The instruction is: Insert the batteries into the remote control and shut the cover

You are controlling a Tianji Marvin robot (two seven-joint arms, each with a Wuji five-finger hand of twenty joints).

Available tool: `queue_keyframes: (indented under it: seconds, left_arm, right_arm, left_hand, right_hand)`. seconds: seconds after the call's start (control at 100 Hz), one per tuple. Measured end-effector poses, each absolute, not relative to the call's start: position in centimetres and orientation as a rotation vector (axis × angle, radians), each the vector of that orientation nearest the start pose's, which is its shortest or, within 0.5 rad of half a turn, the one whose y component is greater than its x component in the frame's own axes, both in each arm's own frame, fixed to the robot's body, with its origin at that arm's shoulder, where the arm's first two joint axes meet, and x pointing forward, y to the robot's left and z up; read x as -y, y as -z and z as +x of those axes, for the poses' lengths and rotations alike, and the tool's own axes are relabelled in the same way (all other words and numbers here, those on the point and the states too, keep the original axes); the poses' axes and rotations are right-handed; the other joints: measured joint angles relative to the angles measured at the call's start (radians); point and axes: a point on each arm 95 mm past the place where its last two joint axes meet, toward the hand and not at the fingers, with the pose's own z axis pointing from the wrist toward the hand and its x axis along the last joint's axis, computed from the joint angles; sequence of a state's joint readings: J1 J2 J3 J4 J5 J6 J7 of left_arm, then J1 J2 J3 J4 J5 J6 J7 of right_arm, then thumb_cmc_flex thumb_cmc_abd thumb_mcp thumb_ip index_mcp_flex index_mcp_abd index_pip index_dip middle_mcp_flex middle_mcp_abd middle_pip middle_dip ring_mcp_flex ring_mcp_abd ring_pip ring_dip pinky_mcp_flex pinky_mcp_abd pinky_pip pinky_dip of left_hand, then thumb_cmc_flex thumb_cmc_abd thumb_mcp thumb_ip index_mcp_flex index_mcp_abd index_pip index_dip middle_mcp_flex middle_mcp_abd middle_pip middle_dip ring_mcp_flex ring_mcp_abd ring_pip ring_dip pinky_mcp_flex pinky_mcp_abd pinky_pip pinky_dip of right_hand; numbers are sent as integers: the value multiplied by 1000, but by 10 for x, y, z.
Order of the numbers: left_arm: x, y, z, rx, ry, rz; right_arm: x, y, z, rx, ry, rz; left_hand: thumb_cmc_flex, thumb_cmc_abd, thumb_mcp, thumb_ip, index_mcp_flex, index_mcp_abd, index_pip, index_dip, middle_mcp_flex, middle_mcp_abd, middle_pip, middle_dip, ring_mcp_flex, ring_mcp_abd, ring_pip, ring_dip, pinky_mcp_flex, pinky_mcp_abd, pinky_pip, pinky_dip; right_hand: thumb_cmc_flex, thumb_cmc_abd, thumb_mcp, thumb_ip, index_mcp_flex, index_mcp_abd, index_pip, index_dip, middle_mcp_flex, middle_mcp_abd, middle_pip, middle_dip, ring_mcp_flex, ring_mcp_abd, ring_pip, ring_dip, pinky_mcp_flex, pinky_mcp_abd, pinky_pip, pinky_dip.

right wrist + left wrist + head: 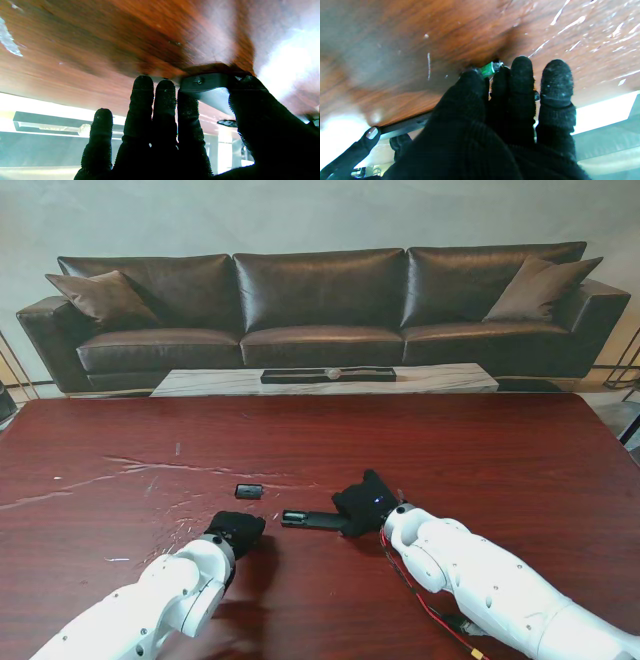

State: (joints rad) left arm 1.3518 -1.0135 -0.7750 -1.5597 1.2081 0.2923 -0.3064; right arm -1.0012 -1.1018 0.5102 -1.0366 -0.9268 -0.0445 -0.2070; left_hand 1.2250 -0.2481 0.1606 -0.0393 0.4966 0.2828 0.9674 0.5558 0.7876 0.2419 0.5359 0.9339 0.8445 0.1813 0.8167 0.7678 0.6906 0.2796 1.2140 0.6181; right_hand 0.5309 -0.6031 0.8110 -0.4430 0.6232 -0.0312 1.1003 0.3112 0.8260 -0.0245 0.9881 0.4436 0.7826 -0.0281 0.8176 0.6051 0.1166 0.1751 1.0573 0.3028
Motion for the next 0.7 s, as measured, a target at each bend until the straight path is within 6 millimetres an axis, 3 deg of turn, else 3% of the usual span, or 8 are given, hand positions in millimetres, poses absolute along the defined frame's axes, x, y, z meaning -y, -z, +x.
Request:
queue_keyframes:
  seconds: [0.42,0.7]
  left_arm:
    - [61,369,396,-1917,1046,-1002]
    - [67,355,407,-1900,1116,-956]
  right_arm:
    - [-60,391,472,-1901,-1355,844]
    - [-60,391,473,-1903,-1354,844]
  left_hand:
    - [-9,-29,-13,0,2,-47,13,0,6,-2,0,3,0,-1,0,11,1,0,-5,0]
    - [-9,-29,-13,0,2,-49,13,-1,6,-2,0,5,0,-1,-1,20,1,0,-14,0]
  right_hand:
    - [0,1,0,0,0,0,0,0,0,0,0,0,-1,0,0,0,-1,0,0,0]
    - [0,1,0,0,0,0,0,0,0,0,0,0,-1,0,0,0,-1,0,0,0]
